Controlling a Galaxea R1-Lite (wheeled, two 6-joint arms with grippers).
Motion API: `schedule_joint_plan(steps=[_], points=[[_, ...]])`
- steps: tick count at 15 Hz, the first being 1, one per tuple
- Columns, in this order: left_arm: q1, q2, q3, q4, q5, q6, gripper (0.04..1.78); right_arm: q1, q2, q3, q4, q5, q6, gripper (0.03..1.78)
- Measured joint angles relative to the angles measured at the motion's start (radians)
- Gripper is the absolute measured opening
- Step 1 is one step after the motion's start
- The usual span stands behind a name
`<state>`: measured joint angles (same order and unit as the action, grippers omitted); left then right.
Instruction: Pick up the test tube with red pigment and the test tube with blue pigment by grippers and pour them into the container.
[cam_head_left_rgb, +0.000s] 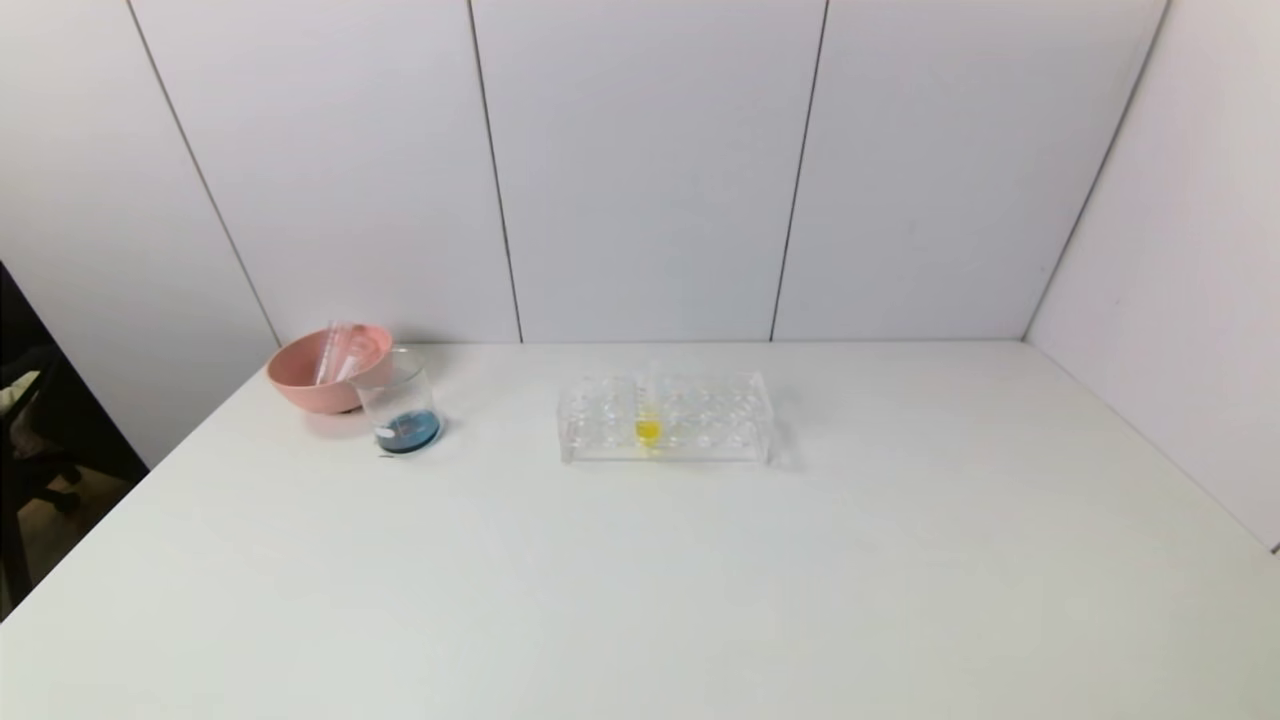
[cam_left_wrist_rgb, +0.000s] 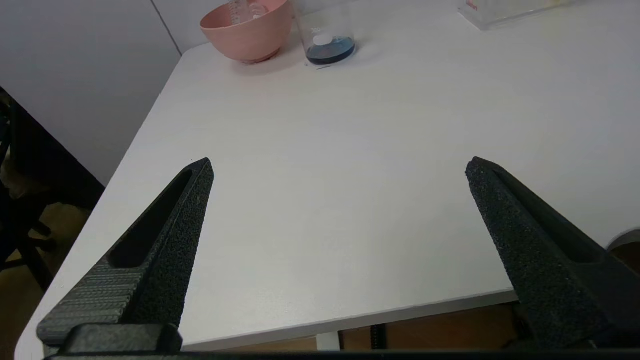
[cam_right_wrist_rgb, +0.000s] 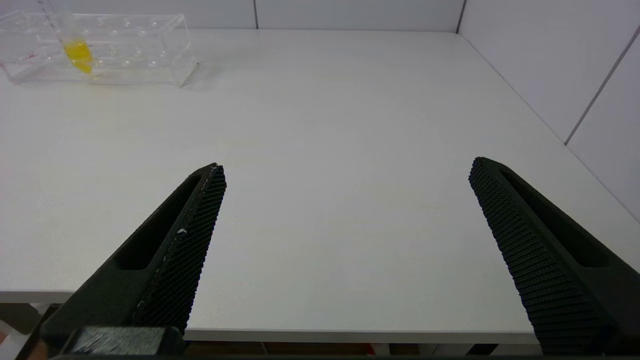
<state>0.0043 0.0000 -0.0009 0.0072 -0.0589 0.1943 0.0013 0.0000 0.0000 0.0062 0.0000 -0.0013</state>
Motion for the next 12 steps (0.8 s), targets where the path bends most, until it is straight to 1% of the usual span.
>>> schedule_joint_plan(steps=[3, 5, 12], points=[[0.001, -0.001, 0.001, 0.0, 0.056, -0.143, 1.76, 0.0, 0.0, 0.0, 0.0, 0.0, 0.0, 1.77], [0.001, -0.001, 0.001, -0.002, 0.061, -0.2, 1.76, 0.0, 0.0, 0.0, 0.0, 0.0, 0.0, 1.77], [0.0, 0.0, 0.001, -0.003, 0.061, -0.199, 1.76, 0.0, 0.0, 0.0, 0.0, 0.0, 0.0, 1.77]])
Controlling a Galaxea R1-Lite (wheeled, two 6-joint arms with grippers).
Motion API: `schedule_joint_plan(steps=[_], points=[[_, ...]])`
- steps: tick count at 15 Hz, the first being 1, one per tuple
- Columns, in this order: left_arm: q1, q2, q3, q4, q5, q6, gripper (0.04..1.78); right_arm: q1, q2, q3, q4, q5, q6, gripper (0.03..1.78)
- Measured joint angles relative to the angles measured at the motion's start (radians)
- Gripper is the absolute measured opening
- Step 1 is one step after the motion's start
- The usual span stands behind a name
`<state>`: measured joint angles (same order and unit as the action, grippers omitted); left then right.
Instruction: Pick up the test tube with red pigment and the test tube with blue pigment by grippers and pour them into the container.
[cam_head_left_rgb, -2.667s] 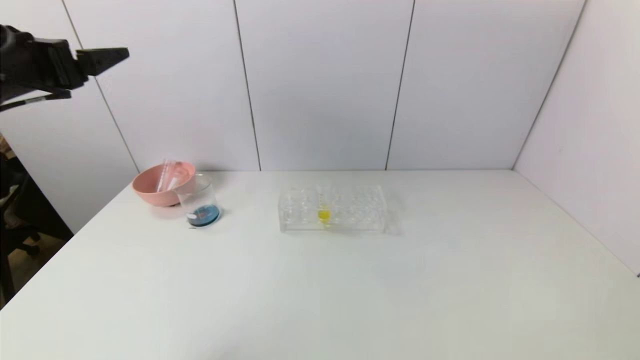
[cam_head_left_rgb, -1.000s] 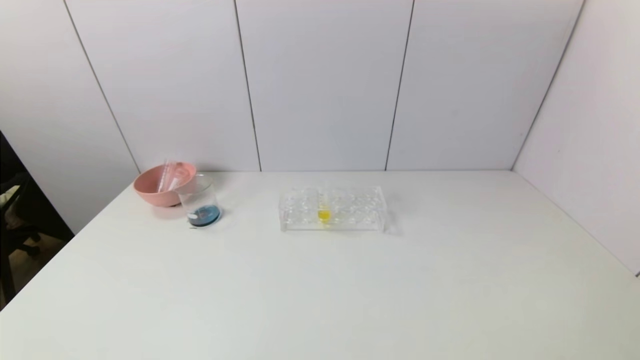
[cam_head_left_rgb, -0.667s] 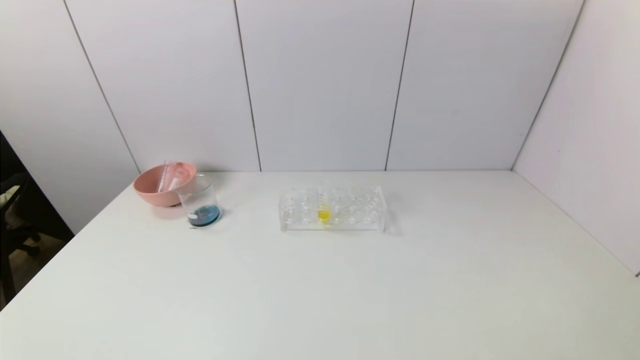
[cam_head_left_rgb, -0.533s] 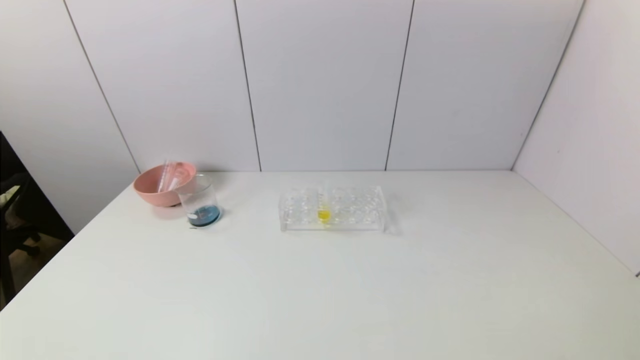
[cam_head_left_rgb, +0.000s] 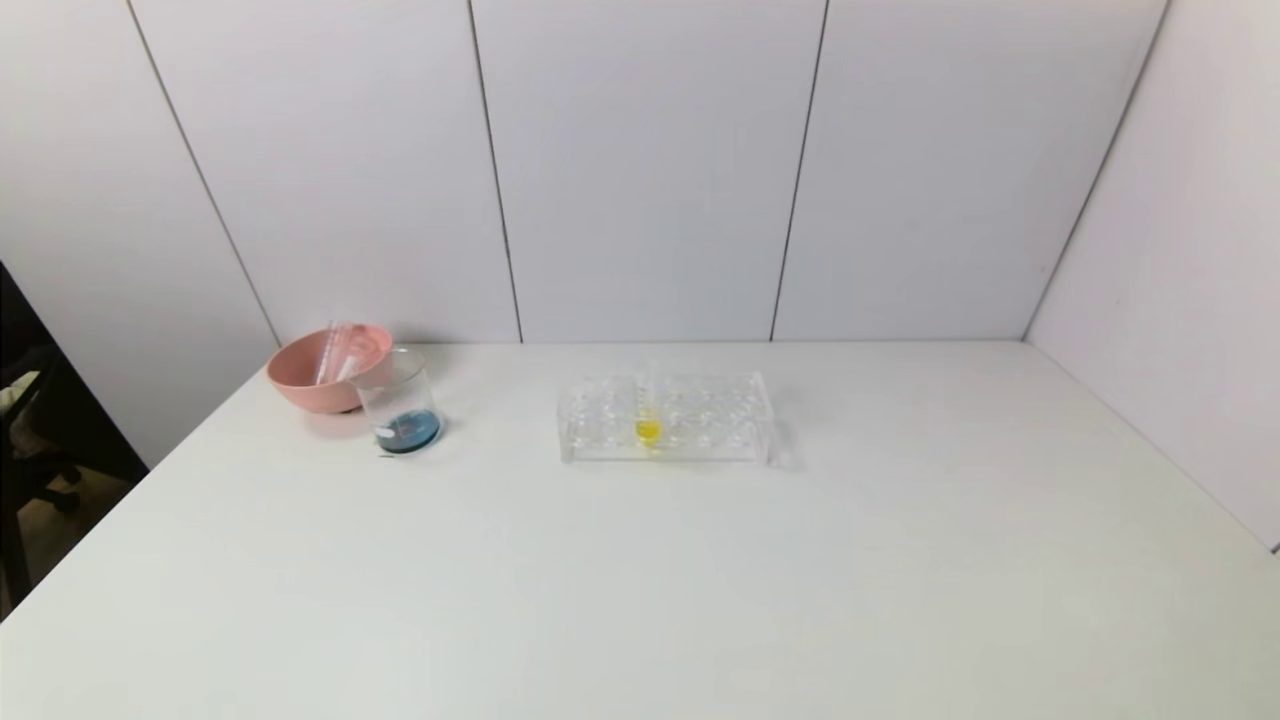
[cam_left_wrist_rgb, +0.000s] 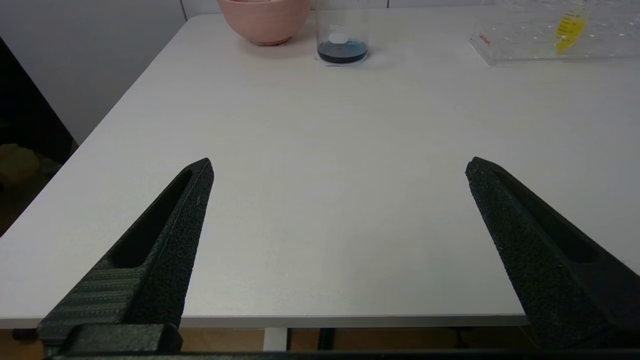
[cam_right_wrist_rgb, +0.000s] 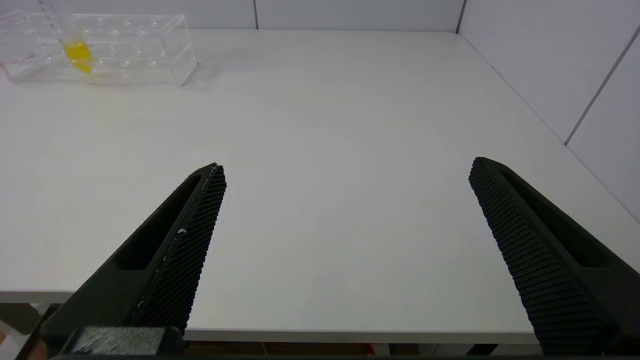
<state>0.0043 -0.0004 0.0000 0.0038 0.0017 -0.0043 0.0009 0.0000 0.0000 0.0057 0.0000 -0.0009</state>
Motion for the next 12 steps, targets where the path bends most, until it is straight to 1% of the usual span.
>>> schedule_joint_plan(steps=[12], points=[[0.0, 0.0, 0.0, 0.0, 0.0, 0.0, 1.76, 0.0, 0.0, 0.0, 0.0, 0.0, 0.001, 1.77]])
